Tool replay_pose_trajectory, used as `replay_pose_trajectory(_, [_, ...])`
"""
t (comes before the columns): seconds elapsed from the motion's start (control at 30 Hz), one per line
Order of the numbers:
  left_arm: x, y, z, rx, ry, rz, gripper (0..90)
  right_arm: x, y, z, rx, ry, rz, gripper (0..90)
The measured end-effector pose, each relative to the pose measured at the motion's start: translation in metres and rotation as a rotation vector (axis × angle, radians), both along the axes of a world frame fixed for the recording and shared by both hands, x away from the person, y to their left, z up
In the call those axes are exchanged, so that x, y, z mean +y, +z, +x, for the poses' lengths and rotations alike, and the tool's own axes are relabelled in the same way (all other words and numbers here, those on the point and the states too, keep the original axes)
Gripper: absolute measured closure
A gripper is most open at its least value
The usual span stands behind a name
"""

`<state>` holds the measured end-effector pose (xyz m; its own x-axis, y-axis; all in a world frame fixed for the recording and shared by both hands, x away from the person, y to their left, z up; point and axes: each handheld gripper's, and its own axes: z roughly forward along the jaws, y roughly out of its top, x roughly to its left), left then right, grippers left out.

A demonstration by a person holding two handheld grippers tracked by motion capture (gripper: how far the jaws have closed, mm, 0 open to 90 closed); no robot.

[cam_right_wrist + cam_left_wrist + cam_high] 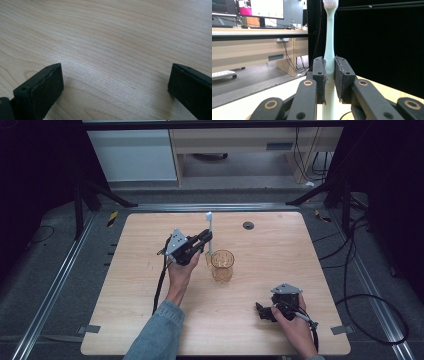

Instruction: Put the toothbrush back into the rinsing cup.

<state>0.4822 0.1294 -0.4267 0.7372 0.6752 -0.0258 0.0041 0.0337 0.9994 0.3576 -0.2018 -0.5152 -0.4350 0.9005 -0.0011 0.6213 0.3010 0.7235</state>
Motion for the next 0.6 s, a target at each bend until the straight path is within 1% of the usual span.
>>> replay_pose_trajectory(0.23, [-0.002, -0.007, 0.003, 0.015, 0.001, -0.007, 78.7, 0.000, 0.000, -0.001, -0.002, 0.005, -0.003, 0.4])
replay_pose_trajectory(0.4, [-0.003, -0.014, 0.002, 0.021, -0.001, -0.003, 78.7, -0.001, 0.000, -0.001, -0.003, 0.007, -0.003, 0.4])
replay_pose_trajectory(0.6, [-0.002, -0.022, 0.004, 0.038, 0.005, -0.002, 78.7, -0.001, 0.000, -0.001, -0.002, 0.007, 0.000, 0.4])
